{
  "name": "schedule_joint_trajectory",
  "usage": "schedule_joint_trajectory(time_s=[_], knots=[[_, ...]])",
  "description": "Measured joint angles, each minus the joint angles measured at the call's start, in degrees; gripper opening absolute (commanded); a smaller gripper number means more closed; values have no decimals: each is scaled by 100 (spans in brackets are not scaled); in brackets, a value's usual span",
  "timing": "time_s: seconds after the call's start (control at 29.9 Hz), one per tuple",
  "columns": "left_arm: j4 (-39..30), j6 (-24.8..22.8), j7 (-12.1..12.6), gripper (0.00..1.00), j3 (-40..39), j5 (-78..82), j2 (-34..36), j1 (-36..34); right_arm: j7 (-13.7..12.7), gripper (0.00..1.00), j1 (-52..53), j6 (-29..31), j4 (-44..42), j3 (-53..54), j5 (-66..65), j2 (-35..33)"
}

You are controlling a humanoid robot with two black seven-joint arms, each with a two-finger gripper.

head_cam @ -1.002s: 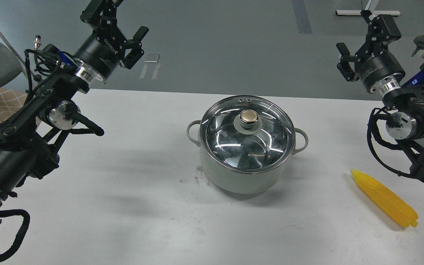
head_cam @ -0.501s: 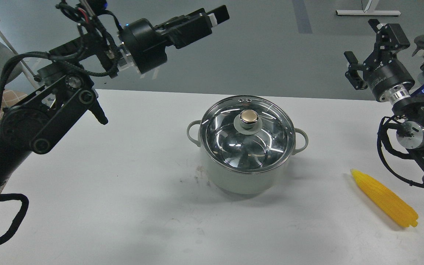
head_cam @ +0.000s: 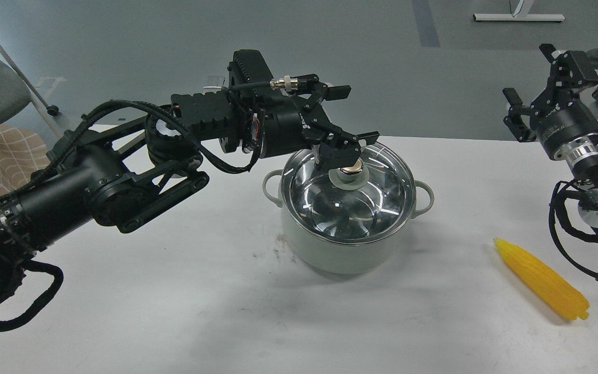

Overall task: Open pot and put corn in
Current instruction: 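Reach the left gripper over the pot to the lid knob, then close the left gripper on the glass lid's knob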

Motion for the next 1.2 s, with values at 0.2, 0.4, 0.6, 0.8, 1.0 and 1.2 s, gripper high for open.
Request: schedule_joint_trajectory(time_s=[0.2,0.4,0.6,0.8,1.0,1.2], knots=[[70,69,14,96,184,2,-62,136,0,100,-47,-6,33,5,-1,1],[391,120,44,96,194,2,-263,272,0,100,-69,-9,36,41,-6,8],[477,162,70,96,186,2,-306,461,0,100,-89,-9,36,59,-4,8],[532,189,73,95,176,2,-315,579,0,100,-120,-9,37,87,-1,15],[664,254,77,85,160,2,-317,703,0,100,-128,-9,40,94,-1,15],[676,260,81,71,159,1,-314,757,0,100,-158,-9,36,96,-6,11]])
